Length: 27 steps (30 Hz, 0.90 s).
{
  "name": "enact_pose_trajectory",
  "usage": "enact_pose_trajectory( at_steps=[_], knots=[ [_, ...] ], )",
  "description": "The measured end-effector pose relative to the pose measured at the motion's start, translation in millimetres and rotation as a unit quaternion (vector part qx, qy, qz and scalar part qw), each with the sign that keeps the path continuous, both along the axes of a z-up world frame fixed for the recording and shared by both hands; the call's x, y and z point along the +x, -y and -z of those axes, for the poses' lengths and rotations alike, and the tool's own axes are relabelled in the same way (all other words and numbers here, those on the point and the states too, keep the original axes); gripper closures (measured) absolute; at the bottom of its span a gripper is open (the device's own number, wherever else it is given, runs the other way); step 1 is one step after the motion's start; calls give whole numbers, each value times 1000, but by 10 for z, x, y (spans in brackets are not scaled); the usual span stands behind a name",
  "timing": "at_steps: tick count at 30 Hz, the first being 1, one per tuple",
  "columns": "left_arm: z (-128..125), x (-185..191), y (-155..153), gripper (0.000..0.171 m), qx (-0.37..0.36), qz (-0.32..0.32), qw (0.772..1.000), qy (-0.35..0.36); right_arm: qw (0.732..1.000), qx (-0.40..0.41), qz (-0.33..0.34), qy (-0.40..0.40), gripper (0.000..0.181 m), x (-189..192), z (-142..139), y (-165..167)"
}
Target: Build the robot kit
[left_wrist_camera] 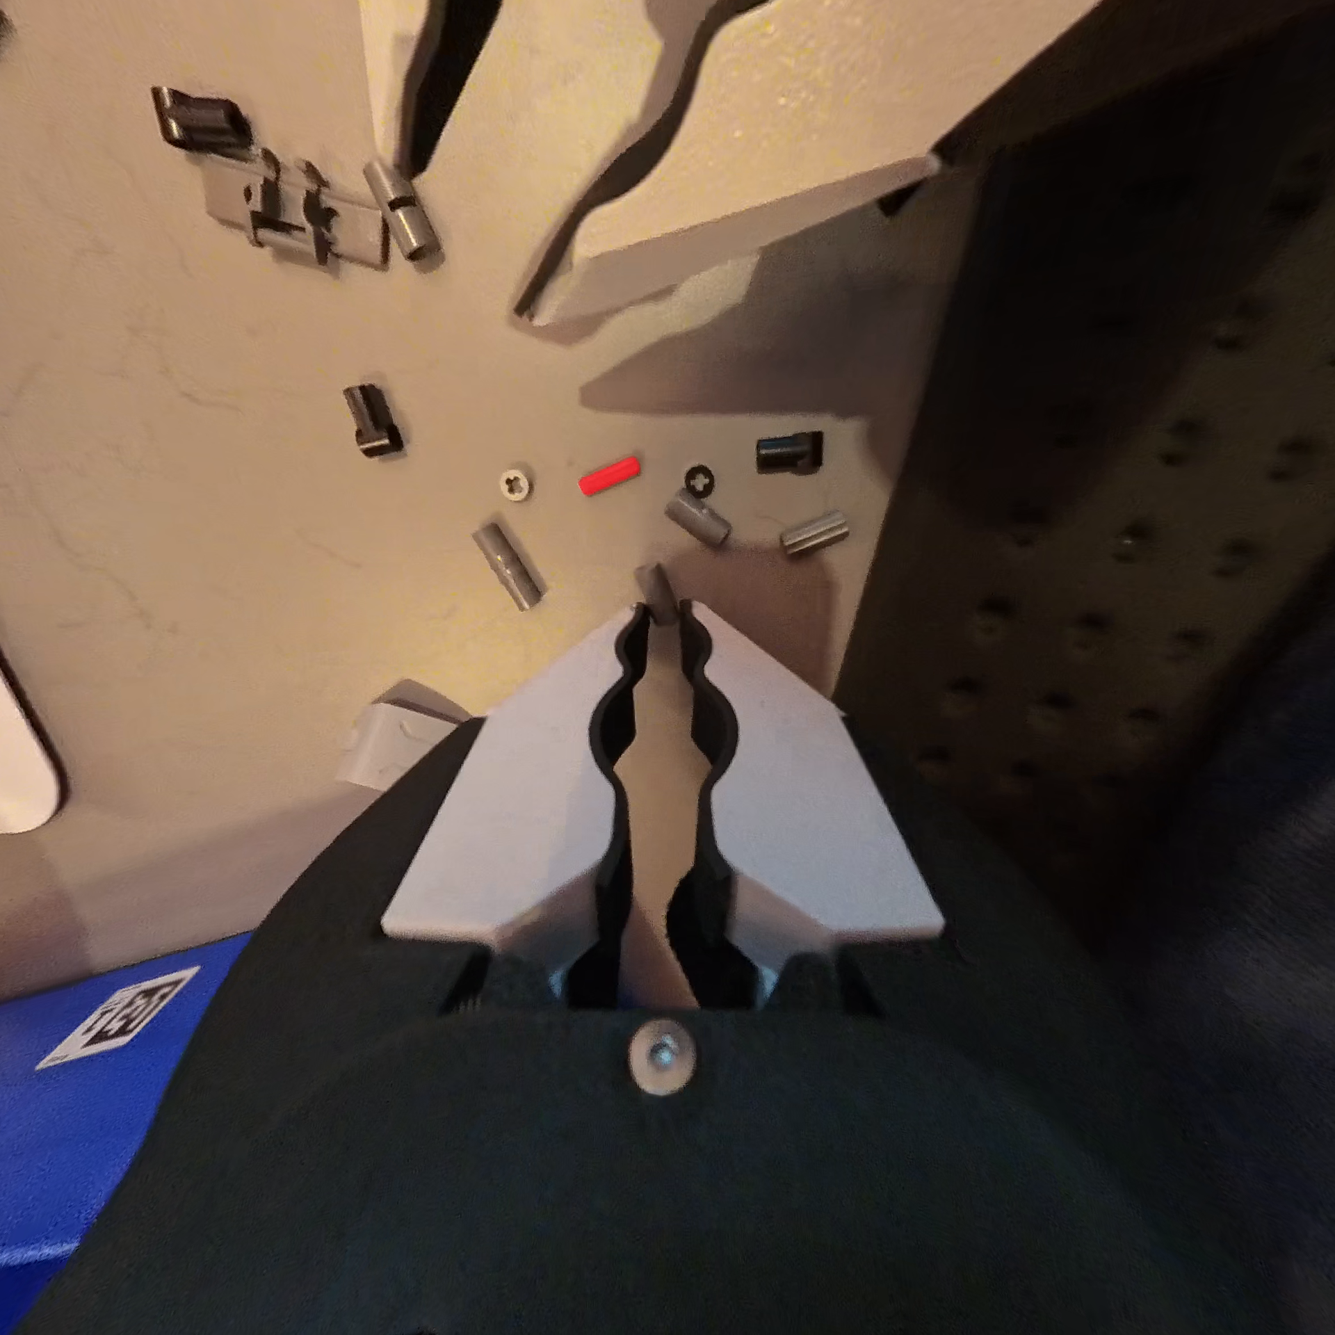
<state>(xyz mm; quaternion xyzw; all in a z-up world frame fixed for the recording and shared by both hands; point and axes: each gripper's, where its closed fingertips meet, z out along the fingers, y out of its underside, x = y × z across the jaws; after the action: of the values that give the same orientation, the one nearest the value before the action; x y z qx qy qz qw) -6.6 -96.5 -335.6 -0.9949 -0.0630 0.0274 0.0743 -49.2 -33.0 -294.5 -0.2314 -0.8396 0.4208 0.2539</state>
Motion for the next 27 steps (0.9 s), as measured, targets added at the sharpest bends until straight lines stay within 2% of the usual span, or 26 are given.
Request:
enact_pose_trajectory(
  at_steps=[6,9,10,12,13,14,16,19,21,23,25,27],
  knots=[
    [7,63,4,152,9,-13,1000,-4,1000,-2,-6,10,163,3,25,14],
    [-213,157,97,154,42,3,998,39,1000,-14,-2,17,164,-11,9,1],
    [-319,181,132,155,64,7,997,48,1000,-19,-1,20,164,-17,6,-3],
    [-576,312,216,156,121,-1,986,111,999,-25,3,26,164,-31,6,-15],
    [-685,303,308,158,139,-8,984,115,999,-27,4,29,164,-34,9,-16],
    [-756,197,450,160,144,-28,985,91,999,-28,3,31,164,-33,12,-15],
    [-924,87,723,160,176,-79,977,96,999,-25,1,33,164,-28,23,-8],
    [-1086,-200,1289,159,195,-167,965,58,999,-18,-5,36,164,-15,48,10],
    [-1092,-377,1770,157,168,-230,958,29,999,-18,-6,37,163,-15,56,13],
    [-1108,-453,2126,148,161,-291,942,48,999,-19,-5,41,163,-20,66,13],
    [-1090,-538,2422,148,150,-315,936,43,999,-20,-4,44,163,-25,73,13],
    [-1031,-541,2582,144,129,-323,936,60,999,-20,-4,45,163,-30,81,15]
  ],
)
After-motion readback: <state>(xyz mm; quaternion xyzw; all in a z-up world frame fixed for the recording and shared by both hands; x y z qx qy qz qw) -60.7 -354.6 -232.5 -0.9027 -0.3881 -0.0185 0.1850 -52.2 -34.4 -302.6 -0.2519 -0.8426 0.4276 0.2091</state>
